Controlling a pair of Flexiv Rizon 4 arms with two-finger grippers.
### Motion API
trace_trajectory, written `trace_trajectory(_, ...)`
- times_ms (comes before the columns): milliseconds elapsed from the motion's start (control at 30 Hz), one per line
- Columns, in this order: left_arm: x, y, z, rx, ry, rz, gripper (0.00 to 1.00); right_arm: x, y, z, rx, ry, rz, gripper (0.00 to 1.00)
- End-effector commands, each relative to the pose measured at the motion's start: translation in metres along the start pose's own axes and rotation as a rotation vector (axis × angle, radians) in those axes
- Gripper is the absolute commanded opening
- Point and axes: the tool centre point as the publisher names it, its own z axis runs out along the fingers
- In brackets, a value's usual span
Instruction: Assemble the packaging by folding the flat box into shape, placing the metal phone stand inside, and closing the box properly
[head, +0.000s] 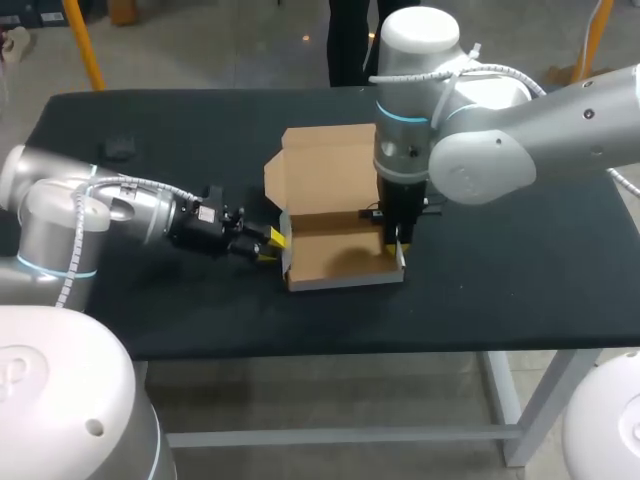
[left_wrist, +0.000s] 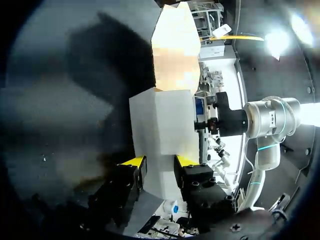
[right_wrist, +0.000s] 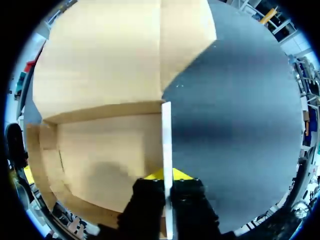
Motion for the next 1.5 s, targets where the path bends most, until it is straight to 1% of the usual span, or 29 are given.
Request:
trace_trajectory(33,0.005,-0.003,0.003,-0.004,-0.03,-0.003,0.4,0.001,0.0,-0.001,0.003,-0.002,0.0,0.0)
trace_trajectory(167,0.007,-0.003,0.006,-0.003,-0.065,-0.004,0.4,0.001,0.0,-0.001,0.003,-0.002,0.0,0.0)
trace_trajectory(233,0.008,-0.003,0.008,0.001,-0.096,-0.004,0.4,0.001,0.0,-0.001,0.003,-0.002,0.0,0.0)
trace_trajectory(367,0.009,-0.003,0.012,-0.001,-0.139,-0.009,0.42,0.001,0.0,-0.001,0.003,-0.002,0.0,0.0)
trace_trajectory(467,0.009,-0.005,0.015,0.006,-0.187,-0.015,0.44,0.001,0.0,-0.001,0.003,-0.002,0.0,0.0)
trace_trajectory(600,0.009,-0.006,0.018,0.014,-0.25,-0.02,0.44,0.001,0.0,-0.001,0.003,-0.002,0.0,0.0)
trace_trajectory(967,0.004,-0.007,0.022,0.018,-0.367,-0.028,0.44,0.001,0.0,-0.001,0.003,-0.002,0.0,0.0)
trace_trajectory(1267,0.001,-0.008,0.029,0.023,-0.503,-0.027,0.43,0.001,0.0,-0.001,0.003,-0.002,0.0,0.0)
trace_trajectory(1500,-0.001,-0.01,0.037,0.03,-0.652,-0.027,0.41,0.001,0.0,-0.001,0.003,-0.002,0.0,0.0)
